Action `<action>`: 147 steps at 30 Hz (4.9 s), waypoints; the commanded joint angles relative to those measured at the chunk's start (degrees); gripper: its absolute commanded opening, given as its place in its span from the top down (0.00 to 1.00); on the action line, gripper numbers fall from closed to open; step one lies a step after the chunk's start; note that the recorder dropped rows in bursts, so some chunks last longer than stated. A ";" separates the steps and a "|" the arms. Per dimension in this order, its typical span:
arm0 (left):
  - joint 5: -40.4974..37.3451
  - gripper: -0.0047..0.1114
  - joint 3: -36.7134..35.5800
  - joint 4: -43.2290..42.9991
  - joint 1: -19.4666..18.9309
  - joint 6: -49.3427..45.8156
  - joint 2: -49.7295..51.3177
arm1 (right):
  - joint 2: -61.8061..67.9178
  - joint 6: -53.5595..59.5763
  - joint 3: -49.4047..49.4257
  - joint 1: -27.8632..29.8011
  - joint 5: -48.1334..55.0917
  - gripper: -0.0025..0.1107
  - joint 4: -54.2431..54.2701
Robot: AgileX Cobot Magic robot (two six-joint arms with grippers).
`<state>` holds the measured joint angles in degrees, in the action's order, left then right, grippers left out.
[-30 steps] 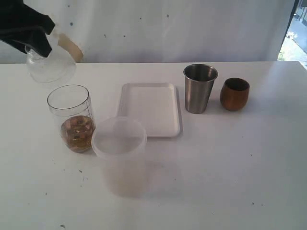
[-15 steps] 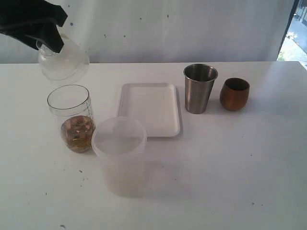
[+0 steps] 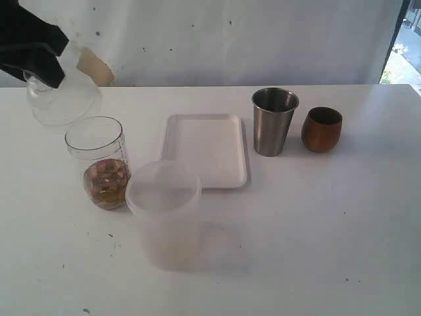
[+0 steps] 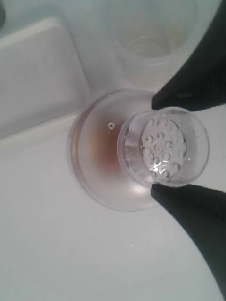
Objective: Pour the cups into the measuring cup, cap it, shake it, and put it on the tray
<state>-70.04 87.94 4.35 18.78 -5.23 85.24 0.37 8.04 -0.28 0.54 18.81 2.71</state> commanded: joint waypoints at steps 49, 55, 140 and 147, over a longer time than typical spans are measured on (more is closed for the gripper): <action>0.07 0.96 6.15 2.22 0.18 -2.62 9.39 | -0.37 -0.39 0.28 0.12 -0.45 0.98 0.02; 0.07 0.96 6.03 1.21 0.18 -1.36 10.77 | -0.37 -0.36 0.28 0.12 -0.45 0.98 0.13; 0.07 0.96 9.30 8.98 0.18 -15.48 9.52 | -0.37 -0.36 0.28 0.12 -0.45 0.98 0.13; 0.89 0.96 2.55 6.30 0.26 -15.86 9.52 | -0.37 -0.36 0.28 0.12 -0.45 0.98 0.13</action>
<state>-70.04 91.72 11.20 18.87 -20.96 95.23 0.37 7.83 -0.28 0.54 18.81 2.71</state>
